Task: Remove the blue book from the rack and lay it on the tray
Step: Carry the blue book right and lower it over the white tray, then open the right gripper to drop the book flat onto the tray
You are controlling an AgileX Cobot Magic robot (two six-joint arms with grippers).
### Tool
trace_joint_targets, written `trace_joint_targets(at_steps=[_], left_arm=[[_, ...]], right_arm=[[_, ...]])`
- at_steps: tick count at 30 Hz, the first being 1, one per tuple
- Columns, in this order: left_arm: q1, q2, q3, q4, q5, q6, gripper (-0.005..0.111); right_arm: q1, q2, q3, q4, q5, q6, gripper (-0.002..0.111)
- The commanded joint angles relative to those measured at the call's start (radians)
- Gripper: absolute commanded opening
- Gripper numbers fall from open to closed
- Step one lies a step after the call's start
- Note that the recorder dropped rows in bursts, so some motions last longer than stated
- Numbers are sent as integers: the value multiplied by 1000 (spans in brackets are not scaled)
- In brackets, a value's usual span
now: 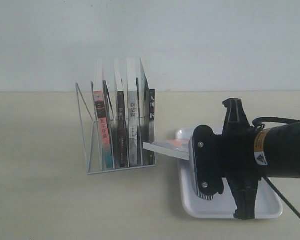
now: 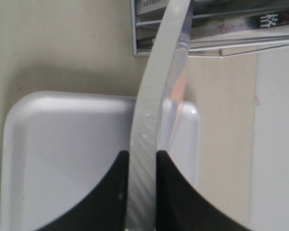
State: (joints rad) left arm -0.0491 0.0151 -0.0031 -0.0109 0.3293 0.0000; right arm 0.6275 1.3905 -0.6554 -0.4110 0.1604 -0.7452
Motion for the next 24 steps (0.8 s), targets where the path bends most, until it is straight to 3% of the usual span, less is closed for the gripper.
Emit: trace_joint_targets(at_steps=[1,5,8,10,18,20,21,24], left_arm=[[3,-8,3,1,-14,6,4],[3,-8,3,1,-14,6,4],[3,-8,3,1,-14,6,4],[3,-8,3,1,-14,6,4],[3,-8,3,1,-14,6,4],[3,-8,3,1,-14,6,4],[3,-8,3,1,-14,6,4],[3,-8,3,1,-14,6,4]], right_arm=[[-1,7,5,-20,108,66,0],[-1,7,5,-174,204,185,0],[-1,7,5,-482,264,537,0],[-1,7,5,-585,278,693,0],[-1,7,5,-585,162,813,2],[-1,7,5,-585,185,861,20],[-1,7,5,-585,200,895,38],[-1,7,5,-587,241,904,57]])
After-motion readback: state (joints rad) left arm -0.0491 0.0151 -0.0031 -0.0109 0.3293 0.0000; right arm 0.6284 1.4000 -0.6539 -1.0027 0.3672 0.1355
